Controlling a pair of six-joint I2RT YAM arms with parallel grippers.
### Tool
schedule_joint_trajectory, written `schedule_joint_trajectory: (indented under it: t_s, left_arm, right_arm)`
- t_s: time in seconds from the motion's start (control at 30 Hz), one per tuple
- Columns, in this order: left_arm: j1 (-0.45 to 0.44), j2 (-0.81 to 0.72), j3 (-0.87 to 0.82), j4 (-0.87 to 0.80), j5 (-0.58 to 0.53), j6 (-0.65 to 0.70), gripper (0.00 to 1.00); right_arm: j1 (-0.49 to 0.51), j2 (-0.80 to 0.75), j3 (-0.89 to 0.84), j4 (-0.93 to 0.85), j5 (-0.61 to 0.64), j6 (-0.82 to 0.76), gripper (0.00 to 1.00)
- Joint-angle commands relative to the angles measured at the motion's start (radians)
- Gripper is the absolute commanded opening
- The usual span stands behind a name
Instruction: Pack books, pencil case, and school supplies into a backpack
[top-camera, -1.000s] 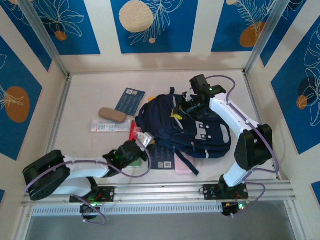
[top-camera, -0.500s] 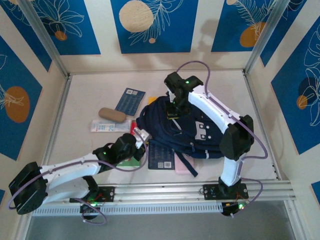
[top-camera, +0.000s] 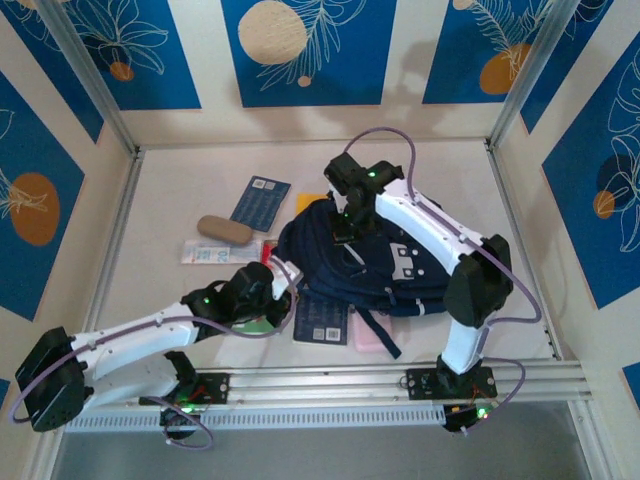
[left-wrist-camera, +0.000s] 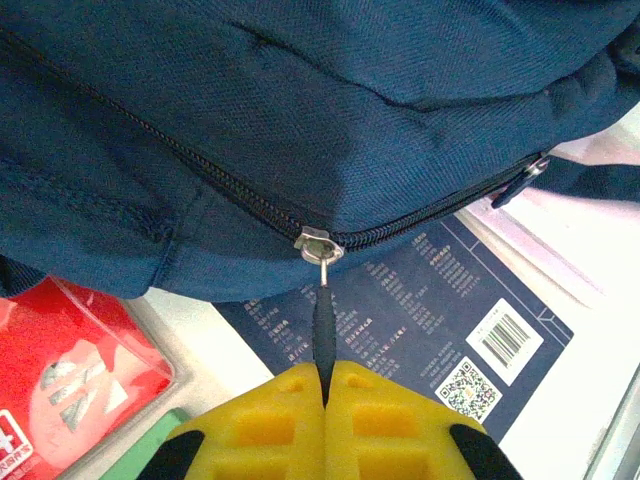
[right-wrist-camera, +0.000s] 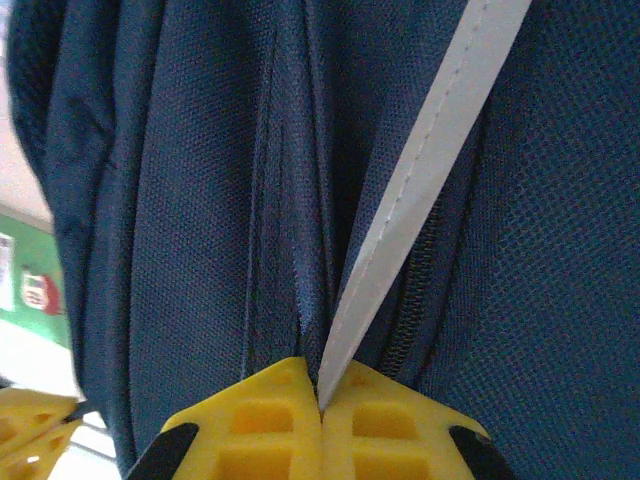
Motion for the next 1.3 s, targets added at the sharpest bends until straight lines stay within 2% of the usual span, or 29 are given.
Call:
schedule_joint_trajectory:
  t_s: [0.0, 0.23, 0.53, 0.63, 0.8, 0.97, 1.07, 1.13, 1.2, 1.27]
  left_arm:
    - [0.005, 0.050, 0.017, 0.000, 0.037, -0.015, 0.00]
    - [0.004, 0.116, 0.019, 0.075, -0.024, -0.019, 0.00]
    - [0.003, 0.178, -0.029, 0.224, 0.006, 0.013, 0.00]
    - [0.004, 0.196, -0.035, 0.251, -0.004, 0.016, 0.04]
    - [0.004, 0.225, -0.031, 0.283, -0.017, 0.029, 0.15]
    - [0.004, 0.256, -0.023, 0.311, -0.021, 0.042, 0.19]
    - [0.004, 0.278, -0.015, 0.321, -0.039, 0.050, 0.18]
    - [0.004, 0.285, -0.011, 0.328, -0.057, 0.056, 0.12]
    - [0.006, 0.287, -0.007, 0.327, -0.076, 0.070, 0.02]
    - [0.006, 0.278, -0.005, 0.315, -0.091, 0.077, 0.00]
  right_arm:
    - [-0.030, -0.082, -0.040, 0.100, -0.138, 0.037, 0.00]
    - [-0.051, -0.109, -0.091, 0.126, -0.241, 0.080, 0.00]
    - [-0.063, -0.107, -0.108, 0.133, -0.295, 0.117, 0.00]
    - [-0.071, -0.104, -0.104, 0.127, -0.310, 0.123, 0.00]
    - [-0.078, -0.105, -0.107, 0.126, -0.327, 0.135, 0.00]
    - [-0.080, -0.105, -0.110, 0.128, -0.340, 0.146, 0.00]
    - [-0.080, -0.105, -0.112, 0.128, -0.346, 0.149, 0.00]
    - [-0.080, -0.105, -0.114, 0.127, -0.348, 0.147, 0.00]
    - [-0.080, -0.103, -0.117, 0.121, -0.339, 0.139, 0.00]
    - [-0.079, -0.102, -0.118, 0.109, -0.319, 0.125, 0.00]
